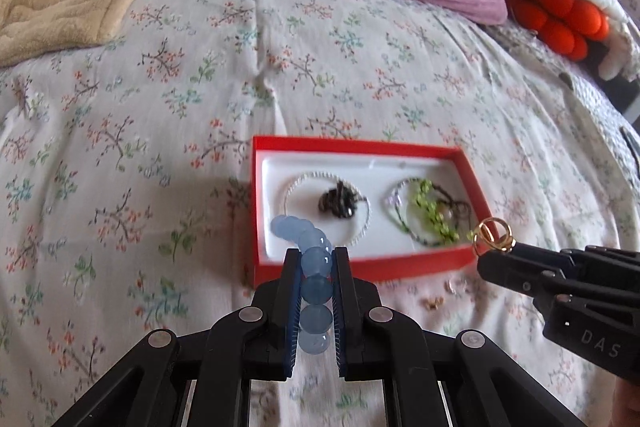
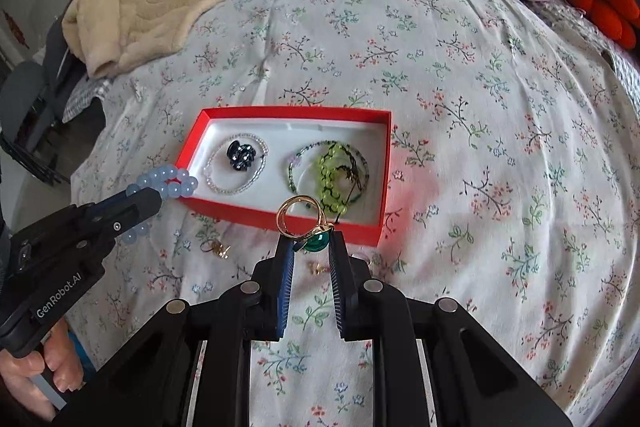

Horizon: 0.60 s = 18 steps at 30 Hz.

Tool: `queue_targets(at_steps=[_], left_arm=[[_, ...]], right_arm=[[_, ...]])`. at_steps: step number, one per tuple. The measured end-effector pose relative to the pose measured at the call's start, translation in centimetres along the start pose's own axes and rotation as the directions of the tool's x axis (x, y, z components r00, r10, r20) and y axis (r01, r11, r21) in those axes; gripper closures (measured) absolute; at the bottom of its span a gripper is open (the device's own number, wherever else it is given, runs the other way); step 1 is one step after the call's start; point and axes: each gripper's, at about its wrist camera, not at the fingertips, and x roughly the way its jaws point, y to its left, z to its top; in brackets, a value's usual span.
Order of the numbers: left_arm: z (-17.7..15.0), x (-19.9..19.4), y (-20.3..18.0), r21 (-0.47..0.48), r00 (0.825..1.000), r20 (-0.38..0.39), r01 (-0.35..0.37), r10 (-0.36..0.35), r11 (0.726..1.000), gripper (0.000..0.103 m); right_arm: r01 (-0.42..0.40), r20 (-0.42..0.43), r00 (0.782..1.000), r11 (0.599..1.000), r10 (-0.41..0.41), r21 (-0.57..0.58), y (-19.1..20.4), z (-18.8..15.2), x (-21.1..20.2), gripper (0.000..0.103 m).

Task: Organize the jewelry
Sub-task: 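Lift the light-blue bracelet and green-stone ring and carry them toward the red box, then lower the bracelet and ring into the red box and open both tools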

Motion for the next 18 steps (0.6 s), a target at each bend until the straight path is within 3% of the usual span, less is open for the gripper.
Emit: queue_targets(at_steps=[7,18], left_arm=[[1.2,1.7,-0.2,0.004,1.0,0.018,0.019,-0.019,1.0,0.095],[1.7,5.2,-0.3,-0.011,0.999,-0.047,0.01,-0.01,1.0,0.094]], right_arm=[[0.005,0.005,1.0,1.0,-0.005,-0.015,-0.5,1.3,1.7,0.084],[0.005,-0.016,1.0,1.0,-0.006,-0.02,-1.3,2.3,3.9,0.084]])
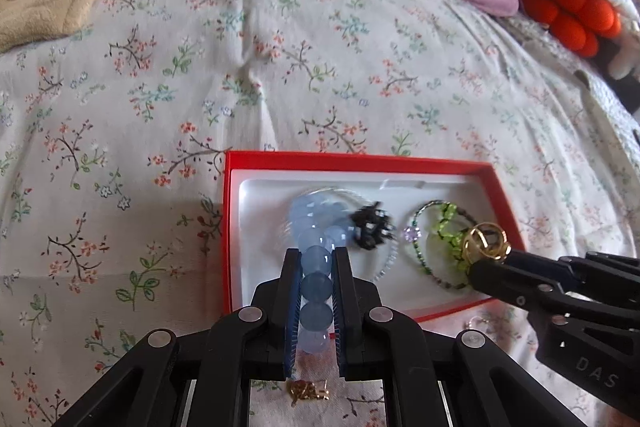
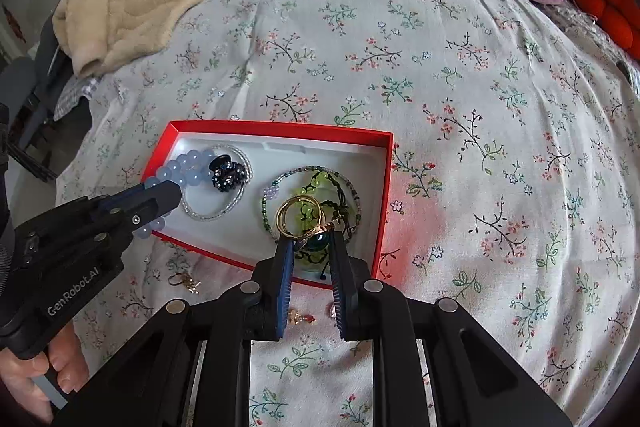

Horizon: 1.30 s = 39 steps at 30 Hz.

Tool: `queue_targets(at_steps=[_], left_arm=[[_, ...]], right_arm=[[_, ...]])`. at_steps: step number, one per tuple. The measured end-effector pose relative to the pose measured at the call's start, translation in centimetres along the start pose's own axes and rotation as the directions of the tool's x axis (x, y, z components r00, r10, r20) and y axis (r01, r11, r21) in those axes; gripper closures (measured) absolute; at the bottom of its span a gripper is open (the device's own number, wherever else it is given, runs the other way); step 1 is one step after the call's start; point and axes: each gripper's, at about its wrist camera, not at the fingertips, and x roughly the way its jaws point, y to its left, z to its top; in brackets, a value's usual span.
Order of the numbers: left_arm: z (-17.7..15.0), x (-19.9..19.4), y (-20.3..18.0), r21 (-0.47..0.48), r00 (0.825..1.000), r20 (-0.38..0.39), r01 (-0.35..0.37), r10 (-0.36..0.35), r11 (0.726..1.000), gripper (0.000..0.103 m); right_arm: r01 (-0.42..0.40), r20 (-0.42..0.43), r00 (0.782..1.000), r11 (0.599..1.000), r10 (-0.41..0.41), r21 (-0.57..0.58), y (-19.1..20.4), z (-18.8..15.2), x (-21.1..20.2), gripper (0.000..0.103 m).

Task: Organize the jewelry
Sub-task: 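Lower the bracelet and ring into the red box and open both tools, then move both tools back over the small gold earrings and silver ring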

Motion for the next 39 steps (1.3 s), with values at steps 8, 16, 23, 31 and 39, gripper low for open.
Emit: queue_targets(at_steps=[8,16,23,31,39], left_arm=[[-0.1,0.3,-0.4,0.011,1.0,-0.006,-0.011,0.011,1.0,0.094],[-0.4,-1.3,-0.9,0.047,0.999,0.022,-0.036,0.034,0.998,0.073],[-1.1,-2.9,-1.4,0.081,0.998,0.033,-0.05,0.047,0.996,0.059],[-2.7,-5.1,-1.9,0.101,0.997,0.037,-0.071,0.068,0.992,0.033],[-4.6,-6.5,-1.7,0.077,0.996,0.016,-0.089,0.088,0.993,0.017]], right_arm=[[0.0,-0.005,1.0,1.0,0.0,0.005,-0.5,0.1,0.3,0.084],[-0.025,0.011,1.0,0.999,0.025,0.023,-0.6,0.0,-1.1,0.082],[-0.028,0.042,0.999,1.0,0.028,0.003,-0.2,-0.8,-3.4,0.06],[-0.006,0.061,0.998,1.0,0.007,-0.012,-0.4,-2.3,-5.9,0.047],[0.019,0.049,0.999,1.0,-0.019,-0.002,-0.7,-4.2,-7.2,0.04]])
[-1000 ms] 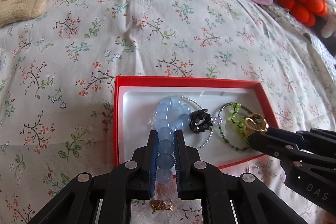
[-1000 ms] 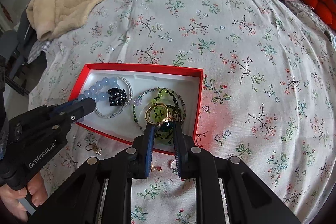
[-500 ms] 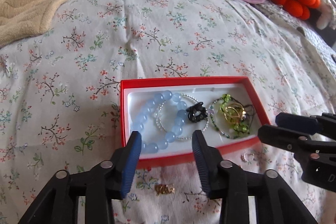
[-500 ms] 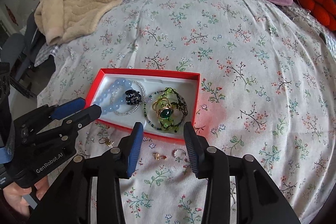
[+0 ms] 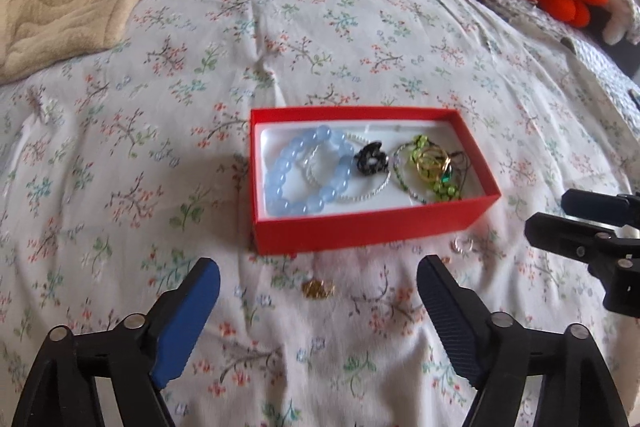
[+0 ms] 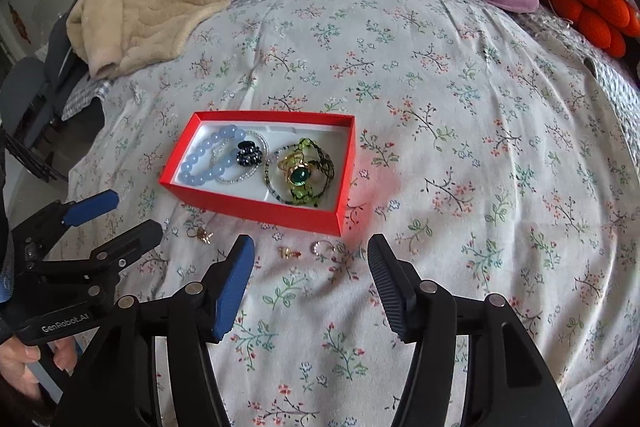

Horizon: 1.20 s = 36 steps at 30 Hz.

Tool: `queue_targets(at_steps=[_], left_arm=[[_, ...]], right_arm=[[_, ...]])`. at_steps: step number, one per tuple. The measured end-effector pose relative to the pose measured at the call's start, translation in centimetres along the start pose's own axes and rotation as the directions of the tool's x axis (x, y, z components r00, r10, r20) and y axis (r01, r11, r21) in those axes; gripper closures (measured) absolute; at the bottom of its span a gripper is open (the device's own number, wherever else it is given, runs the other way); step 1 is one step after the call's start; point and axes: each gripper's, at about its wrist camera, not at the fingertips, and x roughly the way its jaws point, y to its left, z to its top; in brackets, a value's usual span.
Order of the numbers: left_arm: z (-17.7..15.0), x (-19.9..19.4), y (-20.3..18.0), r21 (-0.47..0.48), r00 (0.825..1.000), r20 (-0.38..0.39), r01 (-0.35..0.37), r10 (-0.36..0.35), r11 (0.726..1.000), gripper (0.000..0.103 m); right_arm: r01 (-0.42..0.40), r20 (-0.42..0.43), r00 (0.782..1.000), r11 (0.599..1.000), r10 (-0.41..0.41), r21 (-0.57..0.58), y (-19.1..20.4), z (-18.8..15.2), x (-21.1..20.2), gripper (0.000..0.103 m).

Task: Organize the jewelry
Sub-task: 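Move both tools back over the small gold earrings and silver ring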

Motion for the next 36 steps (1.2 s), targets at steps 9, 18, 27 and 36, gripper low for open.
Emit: queue_targets(at_steps=[9,18,27,36], left_arm=[[-2.1,0.2,1.3,-0.02,0.994,-0.103,-0.04,0.038,0.999,0.007],[-5.8,2.9,3.3,0.015,0.976,-0.177,-0.124,0.124,0.992,0.006],[-8.2,5.6,2.1,0.166,0.984,-0.029,-0.17,0.177,0.971,0.001],[-6.6,6.8,2.0,0.156,0.991,-0.012,-0.131,0.134,0.979,0.001]], right_arm=[[0.046,-0.074,0.996,0.999,-0.045,0.011,-0.6,-1.9,0.1,0.025],[0.12,-0.22,0.967,0.992,-0.124,-0.034,-1.6,-4.9,3.8,0.025],[0.163,-0.203,0.958,0.968,-0.202,-0.193,-1.6,-7.8,7.0,0.012],[0.163,-0.088,0.979,0.963,-0.185,-0.214,-3.0,-9.1,7.6,0.0]])
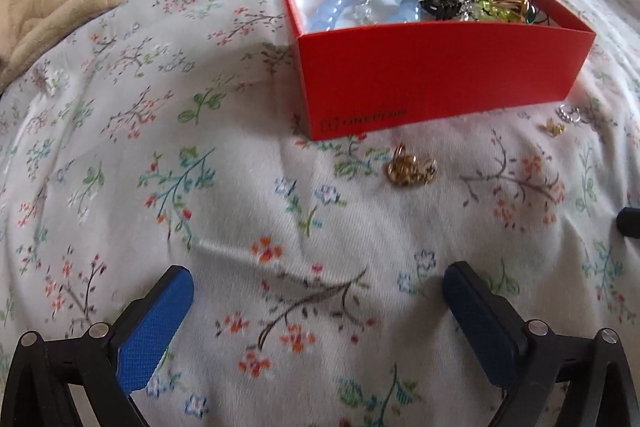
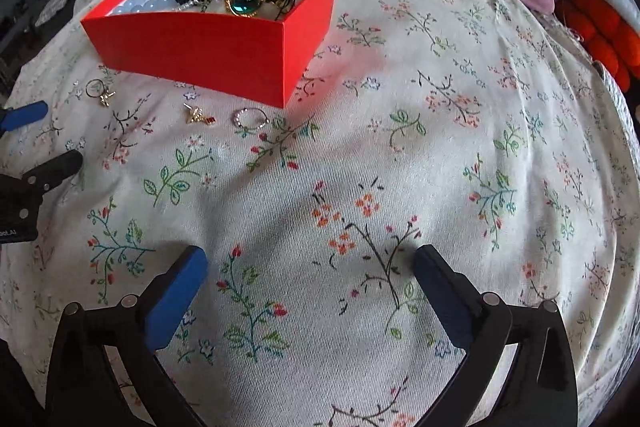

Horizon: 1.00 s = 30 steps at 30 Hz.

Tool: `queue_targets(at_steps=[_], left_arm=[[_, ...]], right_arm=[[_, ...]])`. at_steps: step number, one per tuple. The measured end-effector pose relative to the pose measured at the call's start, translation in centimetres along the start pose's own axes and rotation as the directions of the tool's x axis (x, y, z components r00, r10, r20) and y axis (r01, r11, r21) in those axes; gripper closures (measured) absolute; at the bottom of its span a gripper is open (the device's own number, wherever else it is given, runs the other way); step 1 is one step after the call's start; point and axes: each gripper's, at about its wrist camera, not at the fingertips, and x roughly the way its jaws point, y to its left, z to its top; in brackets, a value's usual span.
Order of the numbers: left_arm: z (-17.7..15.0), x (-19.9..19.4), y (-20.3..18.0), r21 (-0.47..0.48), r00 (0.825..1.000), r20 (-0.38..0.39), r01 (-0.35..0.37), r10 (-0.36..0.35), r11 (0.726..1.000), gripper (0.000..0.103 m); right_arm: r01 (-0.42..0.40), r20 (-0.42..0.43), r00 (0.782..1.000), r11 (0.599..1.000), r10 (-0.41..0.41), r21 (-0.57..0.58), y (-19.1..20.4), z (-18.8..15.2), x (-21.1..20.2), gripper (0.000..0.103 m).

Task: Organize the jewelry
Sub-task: 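Move both tools back over the small gold earrings and silver ring, then grasp the gold earring with the left tool while the right tool grasps the silver ring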

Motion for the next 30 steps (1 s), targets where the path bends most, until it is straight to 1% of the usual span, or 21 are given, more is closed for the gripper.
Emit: queue_targets(at_steps=[3,4,6,8,9,11,12,14,15,17,18,19,20,25,30], left_arm=[[0.5,0.3,-0.1,0.003,1.0,0.003,0.016,-0.016,1.0,0.001],[0.7,0.4,-0.2,0.004,1.0,0.004,0.023,-0.023,1.0,0.002],[1.1,0.4,-0.3,0.014,0.999,0.013,0.039,-0.04,0.999,0.008],[1.4,0.3,-0.5,0.027,0.999,0.027,0.047,-0.048,0.999,0.022],[1.5,0.3,-0.7,0.032,0.998,0.035,0.056,-0.057,0.998,0.025],[1.8,0.3,-0.9,0.039,0.996,0.044,0.071,-0.073,0.997,0.04],[1.9,0.3,-1.1,0.045,0.996,0.051,0.076,-0.078,0.996,0.045],[2.2,0.2,-1.4,0.059,0.995,0.056,0.078,-0.082,0.995,0.056],[2.3,0.2,-1.4,0.063,0.995,0.059,0.08,-0.084,0.995,0.06],[2.5,0.2,-1.4,0.065,0.994,0.063,0.081,-0.085,0.995,0.074],[2.6,0.2,-1.4,0.062,0.994,0.064,0.085,-0.089,0.994,0.077],[2.6,0.2,-1.3,0.059,0.994,0.065,0.087,-0.091,0.994,0.084],[2.6,0.2,-1.2,0.054,0.994,0.065,0.088,-0.092,0.995,0.089],[2.6,-0.2,-0.6,0.034,0.991,0.056,0.118,-0.12,0.992,0.091],[2.0,-0.9,-0.8,0.059,0.988,0.047,0.147,-0.15,0.987,0.091]], right_arm=[[0.001,0.033,0.999,1.0,-0.001,-0.003,-0.1,-0.1,0.1,0.0],[0.001,0.037,0.999,1.0,-0.001,-0.001,0.4,0.8,0.2,0.0],[-0.001,0.043,0.999,1.0,0.001,0.001,0.3,1.2,0.3,0.0],[-0.002,0.044,0.999,1.0,0.002,-0.003,0.4,1.9,0.4,0.0],[-0.002,0.043,0.999,1.0,0.003,-0.004,0.4,2.0,0.5,0.0],[-0.004,0.043,0.999,1.0,0.004,-0.007,0.5,2.5,0.6,0.0],[-0.005,0.044,0.999,1.0,0.005,-0.009,0.5,2.7,0.7,0.0],[-0.007,0.044,0.999,1.0,0.007,-0.01,0.5,3.0,0.8,0.0],[-0.007,0.045,0.999,1.0,0.007,-0.009,0.5,3.2,0.8,0.0],[-0.006,0.046,0.999,1.0,0.006,-0.009,0.4,3.3,0.9,0.0],[-0.005,0.046,0.999,1.0,0.005,-0.009,0.3,3.4,1.0,0.0],[-0.005,0.047,0.999,1.0,0.005,-0.009,0.3,3.5,1.0,0.0],[-0.005,0.047,0.999,1.0,0.006,-0.009,0.1,3.7,1.1,0.0],[-0.004,0.047,0.999,1.0,0.005,-0.009,0.1,3.7,1.1,0.0],[-0.001,0.046,0.999,1.0,0.002,-0.006,0.3,3.5,1.1,0.0]])
